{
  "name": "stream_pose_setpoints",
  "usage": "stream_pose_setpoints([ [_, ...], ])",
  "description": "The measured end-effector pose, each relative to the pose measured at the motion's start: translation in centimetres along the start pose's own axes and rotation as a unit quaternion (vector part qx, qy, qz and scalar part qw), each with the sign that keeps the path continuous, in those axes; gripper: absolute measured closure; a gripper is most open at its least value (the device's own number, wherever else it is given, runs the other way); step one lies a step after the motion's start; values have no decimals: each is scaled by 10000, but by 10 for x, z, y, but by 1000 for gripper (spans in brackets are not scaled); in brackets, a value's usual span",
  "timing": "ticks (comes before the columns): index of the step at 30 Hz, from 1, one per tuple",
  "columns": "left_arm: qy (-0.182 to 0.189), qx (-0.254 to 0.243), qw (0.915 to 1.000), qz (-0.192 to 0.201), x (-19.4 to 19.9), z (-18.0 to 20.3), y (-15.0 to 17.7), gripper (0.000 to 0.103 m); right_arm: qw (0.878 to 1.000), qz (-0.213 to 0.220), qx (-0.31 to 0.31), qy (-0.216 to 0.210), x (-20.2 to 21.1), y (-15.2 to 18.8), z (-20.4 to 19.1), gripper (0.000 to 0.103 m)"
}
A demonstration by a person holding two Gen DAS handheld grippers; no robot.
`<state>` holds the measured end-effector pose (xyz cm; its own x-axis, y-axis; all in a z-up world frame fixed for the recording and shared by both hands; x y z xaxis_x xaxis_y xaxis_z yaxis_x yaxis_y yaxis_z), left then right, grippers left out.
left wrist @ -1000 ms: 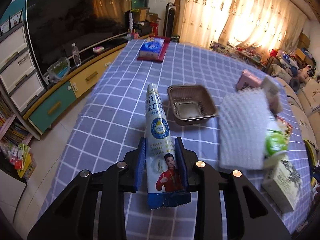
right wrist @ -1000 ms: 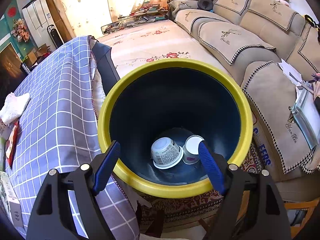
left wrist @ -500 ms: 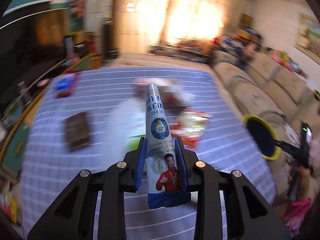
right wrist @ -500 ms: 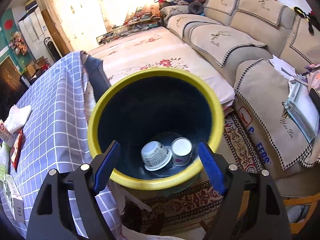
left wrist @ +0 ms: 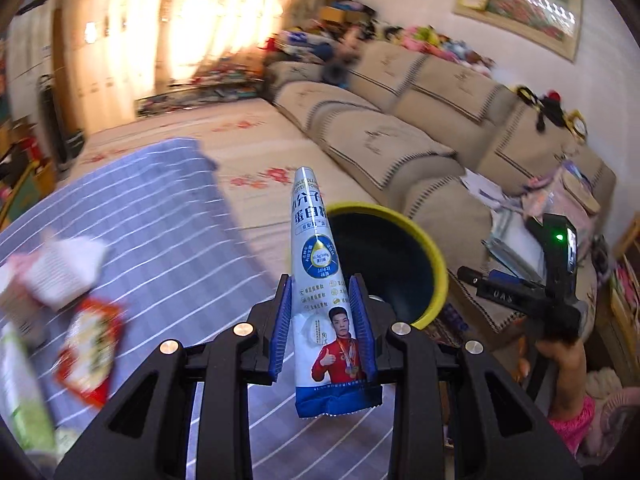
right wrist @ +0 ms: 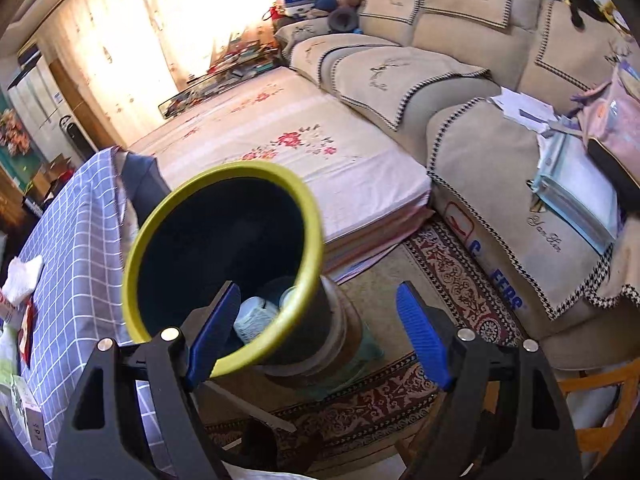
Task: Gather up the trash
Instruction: 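Carry the toothpaste tube over the yellow bin and open the left gripper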
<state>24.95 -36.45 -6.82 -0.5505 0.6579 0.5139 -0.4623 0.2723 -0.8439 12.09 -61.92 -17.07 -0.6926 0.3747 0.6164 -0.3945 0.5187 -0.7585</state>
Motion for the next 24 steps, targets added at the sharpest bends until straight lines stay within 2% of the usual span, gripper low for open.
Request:
stream_pose_setpoints([
  [6,243,-211,9985,-436,-79,44,-2,73,9997,33,-214,114,7,1,29,26],
  [9,181,-321,9975,-605,-112,58,2,72,9994,40,-295,176,10,3,40,25],
  [11,144,-338,9972,-650,-126,62,4,67,9993,31,-327,200,10,4,45,25],
  [12,107,-369,9971,-663,-133,63,5,59,9992,25,-334,205,11,4,47,25],
  [14,-8,-378,9969,-691,-148,63,6,55,9993,12,-327,197,11,5,46,25],
  [16,-62,-313,9971,-686,-157,60,6,47,9994,2,-303,167,11,6,43,25],
  [19,-107,-140,9977,-659,-146,43,8,45,9996,-4,-251,104,11,6,35,25],
  [22,-61,-2,9990,-453,-121,35,3,36,9998,-10,-185,39,11,6,27,24],
  [24,-68,11,9997,-234,-95,30,-1,35,9999,-14,-142,-11,11,7,22,24],
])
Point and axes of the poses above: each gripper's, at about its wrist camera, not at the fingertips, and x roughly against the way its jaws point, z to its right, y to its underside, the point moved 2 cm from there along -x, roughly the way its jaws point, and after that the axes turned 14 degrees about z, right-handed, at the moved point
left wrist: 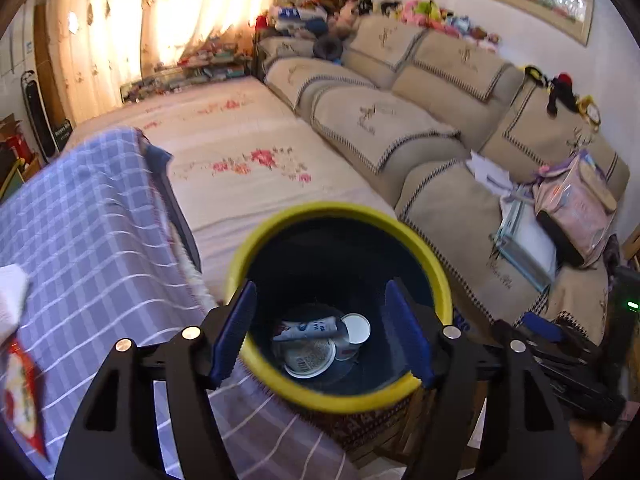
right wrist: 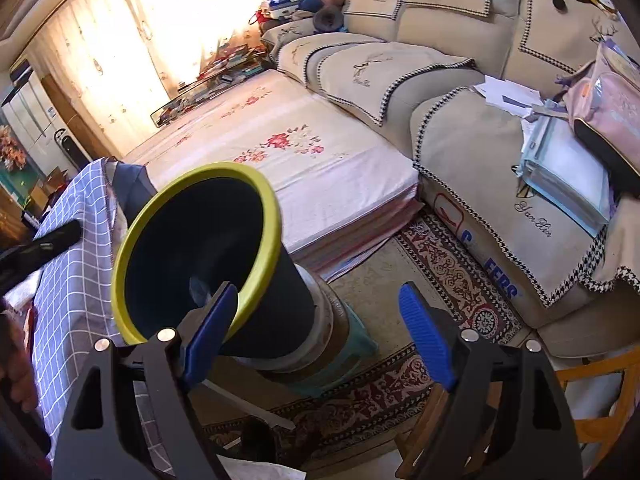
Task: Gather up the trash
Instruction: 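Carry the toothpaste tube over the yellow bin and open the left gripper, then move both tools back over the table toward the printed box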
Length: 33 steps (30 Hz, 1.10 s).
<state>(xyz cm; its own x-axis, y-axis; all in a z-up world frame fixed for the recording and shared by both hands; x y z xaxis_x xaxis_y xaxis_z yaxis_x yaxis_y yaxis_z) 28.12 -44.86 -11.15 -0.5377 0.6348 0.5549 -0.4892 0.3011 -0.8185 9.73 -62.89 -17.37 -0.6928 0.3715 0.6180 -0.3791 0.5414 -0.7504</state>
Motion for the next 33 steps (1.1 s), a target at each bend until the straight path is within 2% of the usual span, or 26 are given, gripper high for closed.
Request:
stream_pose_setpoints([
  [5,-27,219,9987,459,72,-20,2,26,9997,-17,163,-185,2,2,-21,24],
  [12,-713,386,9929,865,170,-66,31,18,9967,-59,529,-619,10,11,-70,23],
  [16,-1362,567,9824,1146,232,-104,51,16,9914,-98,860,-982,21,22,-110,23],
  [18,-1764,717,9736,1259,269,-127,66,16,9864,-124,1088,-1224,28,30,-134,23],
  [20,-2000,857,9673,1306,293,-143,78,16,9817,-146,1262,-1418,35,38,-155,23],
  [23,-2453,998,9543,1384,334,-166,101,16,9696,-185,1607,-1837,50,53,-195,22],
  [26,-2683,1100,9465,1415,365,-180,125,15,9558,-247,1888,-2242,66,67,-227,22],
  [29,-2832,1183,9409,1434,387,-187,142,15,9390,-312,2116,-2694,85,82,-256,20],
  [33,-2953,1242,9361,1451,406,-192,158,15,9085,-403,2403,-3396,111,101,-287,15],
])
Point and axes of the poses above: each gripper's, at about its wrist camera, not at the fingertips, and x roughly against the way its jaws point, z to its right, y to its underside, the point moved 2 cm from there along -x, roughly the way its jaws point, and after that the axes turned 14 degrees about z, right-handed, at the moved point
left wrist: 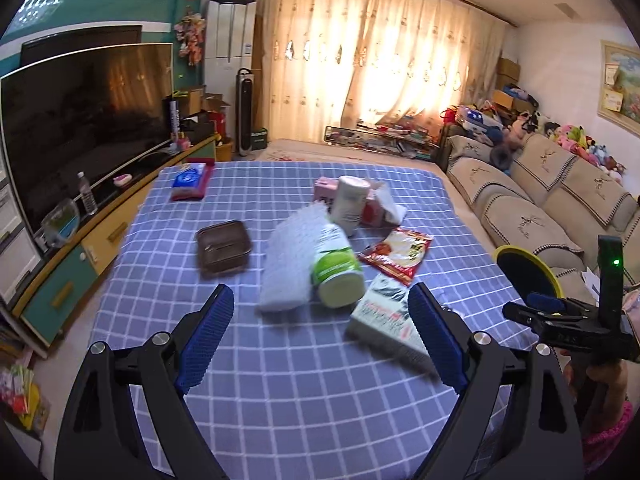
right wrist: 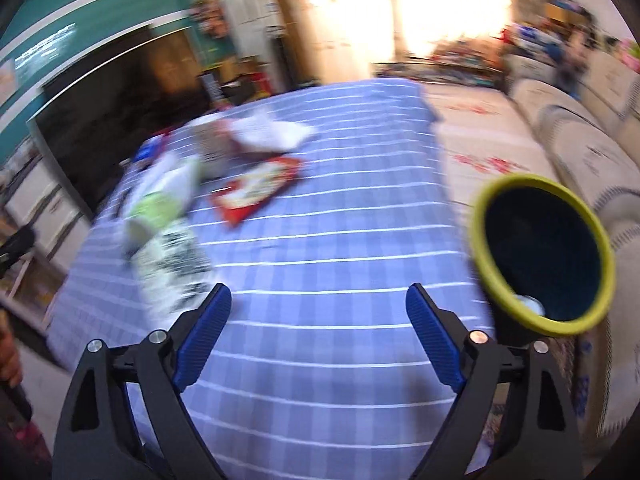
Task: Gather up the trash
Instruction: 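Move both tools back over the table toward the printed box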
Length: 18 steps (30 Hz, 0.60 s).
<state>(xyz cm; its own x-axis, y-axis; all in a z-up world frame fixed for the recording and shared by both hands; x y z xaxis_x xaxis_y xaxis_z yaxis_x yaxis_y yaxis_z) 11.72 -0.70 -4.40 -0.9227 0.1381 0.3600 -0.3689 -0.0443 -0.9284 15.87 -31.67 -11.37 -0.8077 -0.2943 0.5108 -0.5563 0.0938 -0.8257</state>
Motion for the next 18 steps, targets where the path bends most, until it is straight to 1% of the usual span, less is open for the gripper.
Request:
stream_pose_setpoints([
  [2,-32,12,10000,20,6,-4,3,15,9982,-18,364,-477,-4,0,-26,9],
  [6,-26,24,10000,79,20,-3,8,15,9903,-148,1093,-843,-21,1,-67,8],
  [9,-25,34,9999,133,29,-3,9,15,9850,-249,1451,-902,-35,2,-84,8],
  [11,-44,37,9998,166,32,0,5,15,9804,-356,1648,-1020,-47,3,-92,8],
  [15,-94,77,9997,215,39,0,1,14,9750,-656,1853,-1035,-70,8,-97,8],
  [16,-100,84,9997,223,41,-1,0,14,9740,-721,1851,-1089,-74,11,-97,8],
  [18,-110,94,9996,233,42,-2,-1,14,9739,-831,1831,-1054,-81,14,-97,8],
])
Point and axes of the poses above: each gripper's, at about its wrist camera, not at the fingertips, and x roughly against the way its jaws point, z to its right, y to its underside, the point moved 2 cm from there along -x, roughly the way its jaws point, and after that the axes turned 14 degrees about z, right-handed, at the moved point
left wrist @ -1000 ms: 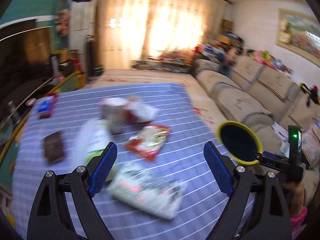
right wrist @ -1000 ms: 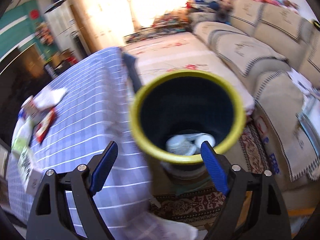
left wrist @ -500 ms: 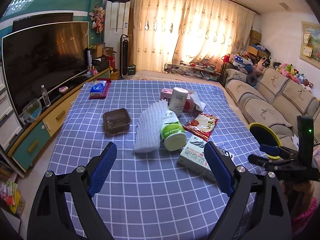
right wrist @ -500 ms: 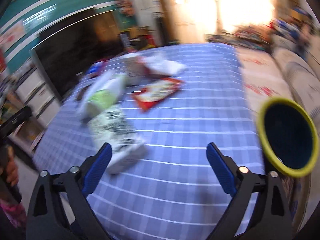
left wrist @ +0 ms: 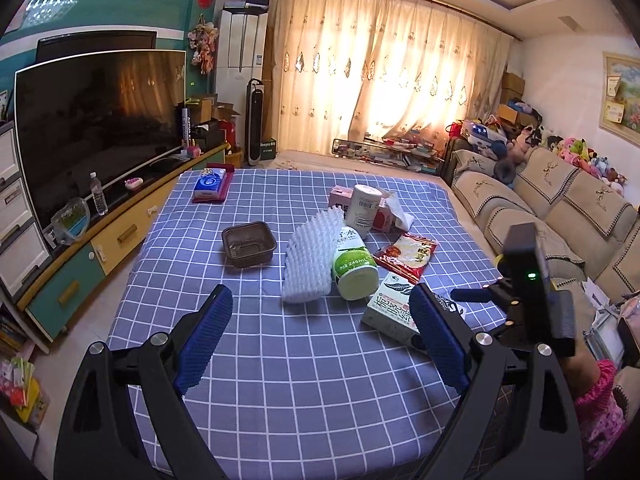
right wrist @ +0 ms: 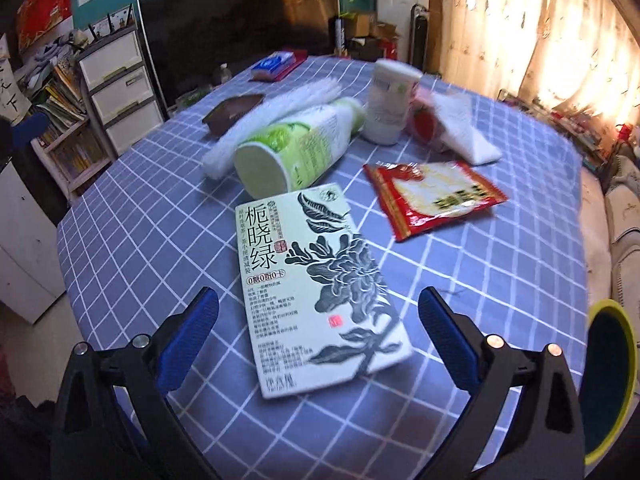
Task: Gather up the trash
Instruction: 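Move both tools back over the table toward the printed box, then grasp the printed green-and-white book with the right gripper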
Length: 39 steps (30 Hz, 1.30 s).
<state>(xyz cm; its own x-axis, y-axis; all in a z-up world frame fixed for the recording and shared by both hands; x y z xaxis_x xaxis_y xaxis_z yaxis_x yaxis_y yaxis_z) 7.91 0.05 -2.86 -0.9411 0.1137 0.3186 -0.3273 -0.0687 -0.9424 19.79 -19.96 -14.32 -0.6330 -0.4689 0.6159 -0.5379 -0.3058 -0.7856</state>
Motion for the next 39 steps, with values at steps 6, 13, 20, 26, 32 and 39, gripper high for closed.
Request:
stream_pose_setpoints([
  [6,25,53,10000,-58,-4,-1,1,14,9998,-137,-123,-119,-11,6,5,8],
  [13,33,65,9999,-128,-9,0,3,14,9994,-45,-209,-275,-3,13,-4,8],
  [20,54,68,9998,-192,-18,1,6,14,9980,98,-240,-577,16,21,-33,8],
  [26,53,70,9998,-197,-18,0,8,14,9958,130,-901,54,7,19,-27,9],
  [32,34,96,9998,-196,-19,-2,10,14,9963,8,-725,453,-4,16,-29,22],
  [39,28,150,9996,-249,-22,-6,18,14,9971,-75,-518,550,-4,18,-31,33],
])
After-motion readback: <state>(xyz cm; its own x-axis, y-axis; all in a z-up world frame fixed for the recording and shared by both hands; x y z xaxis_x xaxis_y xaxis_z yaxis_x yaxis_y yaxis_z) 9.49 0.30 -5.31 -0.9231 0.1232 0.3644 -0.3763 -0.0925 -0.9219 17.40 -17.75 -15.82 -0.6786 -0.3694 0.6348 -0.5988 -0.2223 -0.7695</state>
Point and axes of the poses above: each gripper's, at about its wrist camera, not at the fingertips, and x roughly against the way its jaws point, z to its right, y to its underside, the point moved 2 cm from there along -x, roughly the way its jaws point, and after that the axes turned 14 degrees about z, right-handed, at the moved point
